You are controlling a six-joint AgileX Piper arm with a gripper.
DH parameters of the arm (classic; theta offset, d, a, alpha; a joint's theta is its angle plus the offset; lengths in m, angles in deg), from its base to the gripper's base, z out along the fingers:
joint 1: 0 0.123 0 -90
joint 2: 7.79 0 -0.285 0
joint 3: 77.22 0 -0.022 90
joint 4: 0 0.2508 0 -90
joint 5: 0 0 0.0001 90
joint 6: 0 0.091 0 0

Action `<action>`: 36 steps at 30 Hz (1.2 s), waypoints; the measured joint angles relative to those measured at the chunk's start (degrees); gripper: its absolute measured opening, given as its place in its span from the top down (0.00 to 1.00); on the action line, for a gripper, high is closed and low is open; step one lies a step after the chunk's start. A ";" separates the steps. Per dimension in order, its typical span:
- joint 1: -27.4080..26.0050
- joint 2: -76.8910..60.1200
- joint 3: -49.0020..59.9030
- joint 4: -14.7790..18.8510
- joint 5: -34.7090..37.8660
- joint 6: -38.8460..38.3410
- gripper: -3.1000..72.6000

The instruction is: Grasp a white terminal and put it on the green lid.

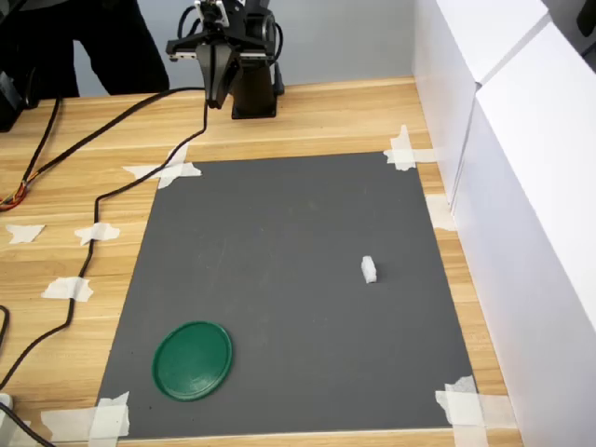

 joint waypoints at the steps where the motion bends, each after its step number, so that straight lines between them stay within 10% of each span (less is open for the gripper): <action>1: 0.00 0.25 0.00 0.00 0.00 0.00 0.98; 28: 0.00 49.03 -35.30 0.71 18.13 -6.13 0.98; 36: 0.00 61.93 -43.42 9.78 27.52 -12.55 0.89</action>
